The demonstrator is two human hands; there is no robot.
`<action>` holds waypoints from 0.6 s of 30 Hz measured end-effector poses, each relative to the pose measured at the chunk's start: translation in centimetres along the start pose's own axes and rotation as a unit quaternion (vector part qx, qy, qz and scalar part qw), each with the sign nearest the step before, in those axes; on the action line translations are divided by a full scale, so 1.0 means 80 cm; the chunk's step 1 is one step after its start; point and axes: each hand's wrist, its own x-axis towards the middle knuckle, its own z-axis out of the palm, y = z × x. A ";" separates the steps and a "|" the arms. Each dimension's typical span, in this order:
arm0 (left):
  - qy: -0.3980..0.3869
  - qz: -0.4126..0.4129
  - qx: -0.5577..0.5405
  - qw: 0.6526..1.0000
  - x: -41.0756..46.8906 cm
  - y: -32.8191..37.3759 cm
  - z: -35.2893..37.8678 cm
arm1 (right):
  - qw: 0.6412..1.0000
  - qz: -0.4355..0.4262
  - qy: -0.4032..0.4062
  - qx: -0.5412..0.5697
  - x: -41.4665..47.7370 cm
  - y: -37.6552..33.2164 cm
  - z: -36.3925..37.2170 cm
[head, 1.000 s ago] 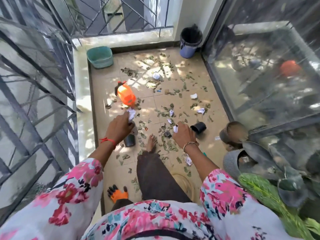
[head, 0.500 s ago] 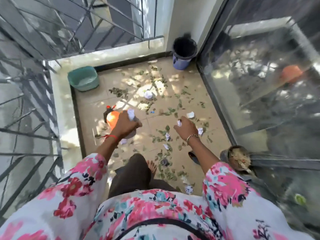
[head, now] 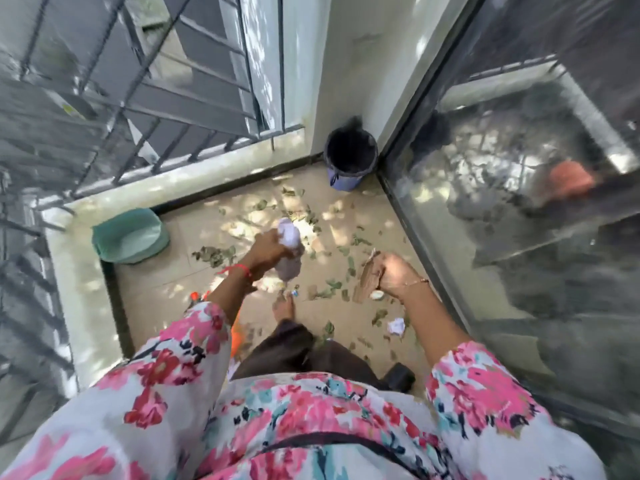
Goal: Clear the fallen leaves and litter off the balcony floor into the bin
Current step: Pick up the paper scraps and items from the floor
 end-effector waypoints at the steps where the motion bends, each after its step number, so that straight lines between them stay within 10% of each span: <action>1: -0.002 -0.002 0.009 1.000 0.027 0.000 -0.007 | 1.000 0.001 0.004 0.000 0.011 -0.018 0.005; 18: 0.099 -0.054 0.025 0.993 0.390 0.151 0.009 | 0.970 -0.107 0.131 -0.175 0.323 -0.312 0.062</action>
